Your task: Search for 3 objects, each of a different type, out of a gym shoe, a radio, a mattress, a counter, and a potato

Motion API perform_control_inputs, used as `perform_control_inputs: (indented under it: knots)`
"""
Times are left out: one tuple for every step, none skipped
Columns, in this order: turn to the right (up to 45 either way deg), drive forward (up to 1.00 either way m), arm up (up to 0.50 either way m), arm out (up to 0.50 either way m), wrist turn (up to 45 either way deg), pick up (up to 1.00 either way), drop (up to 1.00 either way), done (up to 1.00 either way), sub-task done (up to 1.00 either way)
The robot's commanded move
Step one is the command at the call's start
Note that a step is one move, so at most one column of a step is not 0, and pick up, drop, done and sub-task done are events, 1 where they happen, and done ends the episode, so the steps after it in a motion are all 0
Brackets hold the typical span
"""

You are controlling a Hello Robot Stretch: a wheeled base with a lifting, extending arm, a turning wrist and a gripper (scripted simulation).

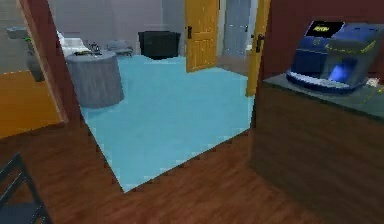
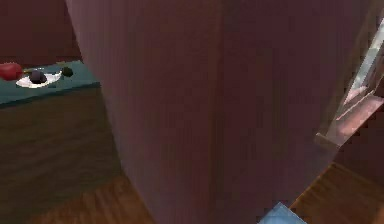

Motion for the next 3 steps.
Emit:
perform_control_inputs:
  knots:
    - [45.0,0.0,0.0,0.0,0.0,0.0,0.0,0.0,0.0]
    - [6.0,0.0,0.0,0.0,0.0,0.0,0.0,0.0,0.0]
    - [0.0,0.65,0.0,0.0,0.0,0.0,0.0,0.0,0.0]
